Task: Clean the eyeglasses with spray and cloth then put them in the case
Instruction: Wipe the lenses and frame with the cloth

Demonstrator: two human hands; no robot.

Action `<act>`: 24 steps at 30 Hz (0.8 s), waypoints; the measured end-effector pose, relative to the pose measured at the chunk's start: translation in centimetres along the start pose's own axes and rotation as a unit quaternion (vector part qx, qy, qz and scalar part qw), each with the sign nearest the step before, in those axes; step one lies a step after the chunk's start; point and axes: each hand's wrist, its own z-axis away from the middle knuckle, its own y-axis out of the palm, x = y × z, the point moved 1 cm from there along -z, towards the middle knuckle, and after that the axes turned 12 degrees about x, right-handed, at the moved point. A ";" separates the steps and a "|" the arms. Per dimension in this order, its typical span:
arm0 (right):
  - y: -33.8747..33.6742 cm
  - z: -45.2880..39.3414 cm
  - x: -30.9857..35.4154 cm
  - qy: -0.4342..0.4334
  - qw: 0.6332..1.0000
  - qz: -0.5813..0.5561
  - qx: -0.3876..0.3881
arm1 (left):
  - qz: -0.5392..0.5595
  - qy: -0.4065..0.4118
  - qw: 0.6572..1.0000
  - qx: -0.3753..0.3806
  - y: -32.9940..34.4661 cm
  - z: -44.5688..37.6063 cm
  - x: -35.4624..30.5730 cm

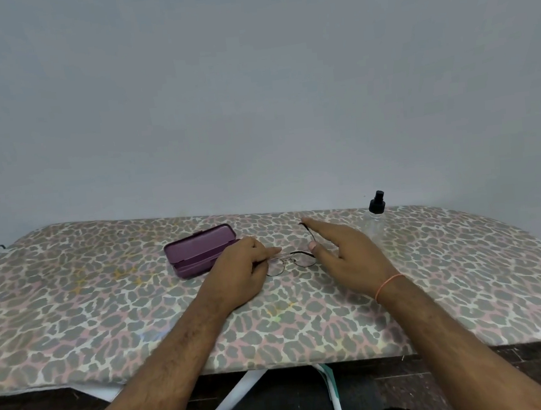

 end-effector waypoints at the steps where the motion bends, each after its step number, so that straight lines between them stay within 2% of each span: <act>1: 0.2 -0.2 0.1 -0.002 1.000 0.014 0.011 | -0.002 -0.005 1.000 -0.006 -0.1 0.0 -0.1; 3: 0.3 -0.5 0.2 -0.004 0.998 0.041 0.039 | 0.012 -0.022 0.999 -0.024 -0.4 0.1 -0.3; 7: 1.0 -1.1 0.8 -0.016 0.990 0.114 0.079 | 0.112 -0.063 0.991 -0.045 -0.3 0.2 0.0; 11: 1.6 -1.7 1.3 -0.028 0.978 0.179 0.105 | 0.131 -0.068 0.987 -0.055 -0.4 0.2 0.1; 19: 2.7 -2.4 1.0 -0.050 0.966 0.226 0.118 | 0.134 -0.073 0.987 -0.057 -0.6 0.2 -0.2; 24: 2.2 -2.2 1.9 -0.058 0.966 0.235 0.085 | 0.137 -0.080 0.986 -0.049 -0.5 0.4 -0.4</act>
